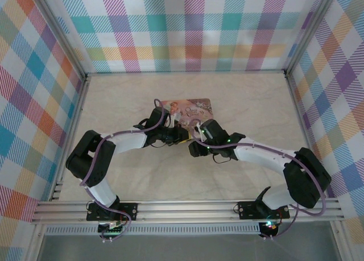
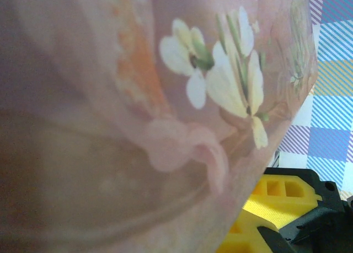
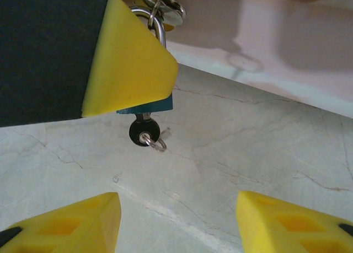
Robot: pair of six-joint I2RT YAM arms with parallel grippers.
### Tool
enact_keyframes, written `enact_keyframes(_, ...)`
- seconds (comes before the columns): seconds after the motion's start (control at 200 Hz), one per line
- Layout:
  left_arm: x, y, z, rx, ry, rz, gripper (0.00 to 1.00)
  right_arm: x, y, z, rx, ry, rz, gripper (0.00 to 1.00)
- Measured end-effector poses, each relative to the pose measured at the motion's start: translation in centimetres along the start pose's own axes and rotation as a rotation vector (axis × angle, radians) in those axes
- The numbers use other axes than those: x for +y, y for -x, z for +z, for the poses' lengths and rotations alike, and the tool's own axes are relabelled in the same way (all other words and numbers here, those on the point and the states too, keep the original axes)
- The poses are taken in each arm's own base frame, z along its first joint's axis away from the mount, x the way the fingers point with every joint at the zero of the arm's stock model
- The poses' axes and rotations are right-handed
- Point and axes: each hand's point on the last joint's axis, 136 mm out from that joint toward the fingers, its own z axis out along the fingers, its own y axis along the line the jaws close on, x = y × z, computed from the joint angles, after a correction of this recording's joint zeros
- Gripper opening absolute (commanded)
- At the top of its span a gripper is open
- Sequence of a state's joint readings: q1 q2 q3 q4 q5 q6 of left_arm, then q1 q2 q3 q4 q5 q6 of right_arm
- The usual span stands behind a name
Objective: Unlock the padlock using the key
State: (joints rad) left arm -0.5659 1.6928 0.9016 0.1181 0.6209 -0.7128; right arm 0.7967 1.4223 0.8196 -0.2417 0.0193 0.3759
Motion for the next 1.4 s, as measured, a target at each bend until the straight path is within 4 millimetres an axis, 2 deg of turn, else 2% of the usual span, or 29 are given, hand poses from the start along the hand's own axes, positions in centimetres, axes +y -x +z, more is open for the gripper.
enact_keyframes(0.33,-0.3,0.3,-0.3,0.007,-0.012,-0.008,0.09,1.4,2.4,1.0,-0.026,-0.024,-0.054,0.50)
enact_keyframes(0.62,-0.4,0.4,-0.3,0.007,-0.015,-0.007,0.09,1.8,2.8,2.3,-0.011,-0.048,-0.092,0.45)
enact_keyframes(0.815,-0.5,0.5,-0.5,0.003,-0.018,-0.007,0.09,1.8,3.0,2.5,-0.010,-0.059,-0.103,0.42)
enact_keyframes(0.89,-0.5,0.5,-0.5,0.003,-0.020,-0.006,0.09,1.8,3.1,2.5,-0.012,-0.065,-0.113,0.31)
enact_keyframes(1.025,-0.5,0.6,-0.6,0.003,-0.019,-0.008,0.09,1.6,3.1,2.5,-0.006,-0.078,-0.122,0.00)
enact_keyframes(1.22,-0.2,0.3,-0.6,0.011,-0.009,-0.018,0.09,1.6,3.1,2.5,-0.006,-0.080,-0.124,0.00)
enact_keyframes(1.4,-0.1,0.4,-0.6,0.007,-0.002,-0.019,0.14,1.6,3.1,2.6,-0.003,-0.081,-0.125,0.00)
